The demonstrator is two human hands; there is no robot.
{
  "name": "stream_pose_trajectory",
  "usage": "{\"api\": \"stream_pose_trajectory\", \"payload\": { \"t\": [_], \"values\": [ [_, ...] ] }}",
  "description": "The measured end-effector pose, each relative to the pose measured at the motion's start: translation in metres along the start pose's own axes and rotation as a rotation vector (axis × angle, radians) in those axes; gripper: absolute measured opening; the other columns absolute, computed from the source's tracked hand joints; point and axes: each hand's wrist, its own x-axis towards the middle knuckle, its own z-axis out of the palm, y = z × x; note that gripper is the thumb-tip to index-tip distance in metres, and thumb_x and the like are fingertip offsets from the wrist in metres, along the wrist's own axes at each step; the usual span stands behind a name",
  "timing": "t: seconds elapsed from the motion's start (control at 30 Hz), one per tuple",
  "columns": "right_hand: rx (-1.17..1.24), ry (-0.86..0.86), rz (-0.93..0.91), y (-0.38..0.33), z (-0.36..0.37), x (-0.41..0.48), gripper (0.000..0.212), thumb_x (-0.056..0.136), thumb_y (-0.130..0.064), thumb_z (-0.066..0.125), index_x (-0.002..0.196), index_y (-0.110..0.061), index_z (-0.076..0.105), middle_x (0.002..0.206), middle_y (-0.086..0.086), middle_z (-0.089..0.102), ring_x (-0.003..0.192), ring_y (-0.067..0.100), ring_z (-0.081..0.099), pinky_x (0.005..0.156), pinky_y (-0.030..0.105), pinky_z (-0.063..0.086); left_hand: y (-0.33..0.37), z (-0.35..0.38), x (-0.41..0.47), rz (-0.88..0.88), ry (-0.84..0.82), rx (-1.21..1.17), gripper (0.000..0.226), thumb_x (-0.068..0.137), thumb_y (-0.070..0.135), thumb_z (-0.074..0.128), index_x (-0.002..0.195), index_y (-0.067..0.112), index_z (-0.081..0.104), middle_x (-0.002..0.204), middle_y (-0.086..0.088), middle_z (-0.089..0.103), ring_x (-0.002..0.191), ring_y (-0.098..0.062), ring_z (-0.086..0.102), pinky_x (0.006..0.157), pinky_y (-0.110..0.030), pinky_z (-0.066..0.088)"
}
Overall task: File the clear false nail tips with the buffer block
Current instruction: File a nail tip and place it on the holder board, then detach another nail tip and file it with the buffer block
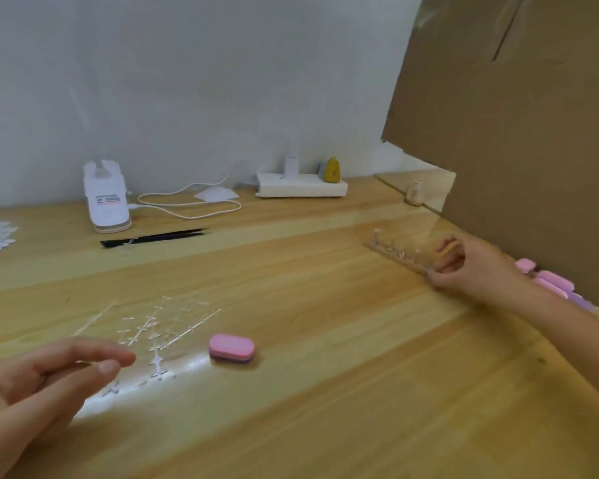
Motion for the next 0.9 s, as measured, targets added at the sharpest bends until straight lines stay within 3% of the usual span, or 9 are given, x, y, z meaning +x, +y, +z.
{"api": "stream_pose_trajectory", "payload": {
  "t": [0.1, 0.17, 0.23, 0.3, 0.4, 0.47, 0.53, 0.67, 0.9],
  "values": [
    [0.002, 0.214, 0.242, 0.014, 0.007, 0.044, 0.032, 0.070, -0.022, 0.082, 0.089, -0.020, 0.056, 0.078, -0.007, 0.060, 0.078, 0.013, 0.056, 0.055, 0.028, 0.035, 0.006, 0.025, -0.015, 0.256, -0.038, 0.314, 0.004, 0.068, 0.033, 0.073, 0.068, 0.029, 0.074, 0.061, -0.028, 0.054, 0.052, -0.031, 0.046, 0.044, -0.021, 0.021],
    [0.029, 0.323, 0.373, 0.018, 0.013, 0.064, 0.033, 0.069, -0.028, 0.082, 0.090, -0.021, 0.057, 0.087, -0.002, 0.056, 0.086, 0.017, 0.052, 0.061, 0.030, 0.037, 0.029, 0.054, -0.031, 0.517, -0.220, 0.608, 0.011, 0.071, 0.045, 0.062, 0.076, 0.040, 0.071, 0.044, 0.004, 0.034, 0.036, -0.016, 0.030, 0.040, -0.013, 0.018],
    [0.073, 0.388, 0.436, 0.020, 0.020, 0.076, 0.033, 0.069, -0.031, 0.081, 0.091, -0.020, 0.059, 0.091, 0.000, 0.056, 0.086, 0.019, 0.051, 0.067, 0.030, 0.041, 0.055, 0.089, -0.035, 0.848, -0.344, 0.850, 0.011, 0.071, 0.045, 0.056, 0.081, 0.048, 0.060, 0.050, 0.007, 0.032, 0.037, 0.005, 0.023, 0.047, 0.005, 0.021],
    [0.130, 0.429, 0.461, 0.020, 0.025, 0.084, 0.030, 0.071, -0.031, 0.079, 0.091, -0.019, 0.060, 0.091, 0.000, 0.057, 0.084, 0.020, 0.053, 0.068, 0.030, 0.043, 0.078, 0.131, -0.022, 0.962, -0.415, 0.907, 0.012, 0.076, 0.047, 0.051, 0.086, 0.043, 0.058, 0.051, 0.012, 0.032, 0.045, 0.009, 0.032, 0.051, 0.002, 0.032],
    [0.179, 0.471, 0.500, 0.017, 0.029, 0.091, 0.025, 0.075, -0.029, 0.076, 0.089, -0.019, 0.059, 0.093, 0.003, 0.059, 0.088, 0.024, 0.058, 0.071, 0.032, 0.048, 0.098, 0.204, 0.018, 0.945, -0.335, 0.940, 0.024, 0.087, 0.040, 0.048, 0.108, 0.038, 0.061, 0.092, 0.017, 0.055, 0.089, 0.001, 0.052, 0.075, -0.025, 0.046],
    [0.183, 0.487, 0.538, 0.016, 0.029, 0.094, 0.023, 0.078, -0.028, 0.075, 0.091, -0.018, 0.059, 0.098, 0.005, 0.061, 0.091, 0.025, 0.059, 0.075, 0.035, 0.051, 0.091, 0.250, 0.053, 0.795, -0.399, 1.043, 0.039, 0.091, 0.033, 0.048, 0.130, 0.030, 0.051, 0.131, 0.006, 0.046, 0.121, -0.013, 0.043, 0.096, -0.030, 0.038],
    [0.181, 0.497, 0.564, 0.016, 0.029, 0.100, 0.020, 0.081, -0.027, 0.074, 0.093, -0.018, 0.061, 0.105, 0.008, 0.064, 0.095, 0.028, 0.062, 0.078, 0.036, 0.052, 0.079, 0.286, 0.073, 0.652, -0.457, 1.131, 0.048, 0.094, 0.029, 0.045, 0.140, 0.020, 0.041, 0.147, -0.003, 0.033, 0.135, -0.021, 0.031, 0.109, -0.034, 0.028],
    [0.160, 0.507, 0.571, 0.015, 0.031, 0.119, 0.016, 0.084, -0.026, 0.072, 0.097, -0.019, 0.067, 0.110, 0.010, 0.067, 0.101, 0.031, 0.064, 0.081, 0.036, 0.051, 0.050, 0.321, 0.076, 0.612, -0.352, 1.146, 0.048, 0.096, 0.034, 0.032, 0.140, 0.015, 0.037, 0.149, -0.010, 0.030, 0.141, -0.028, 0.018, 0.116, -0.045, 0.010],
    [0.016, 0.513, 0.493, 0.022, 0.035, 0.156, 0.012, 0.086, -0.018, 0.066, 0.096, -0.012, 0.070, 0.105, 0.014, 0.068, 0.098, 0.034, 0.064, 0.075, 0.033, 0.047, 0.043, 0.323, 0.083, 0.608, -0.389, 1.082, 0.052, 0.096, 0.034, 0.027, 0.145, 0.018, 0.027, 0.158, -0.007, 0.016, 0.147, -0.024, 0.003, 0.119, -0.043, -0.001]
  ]
}}
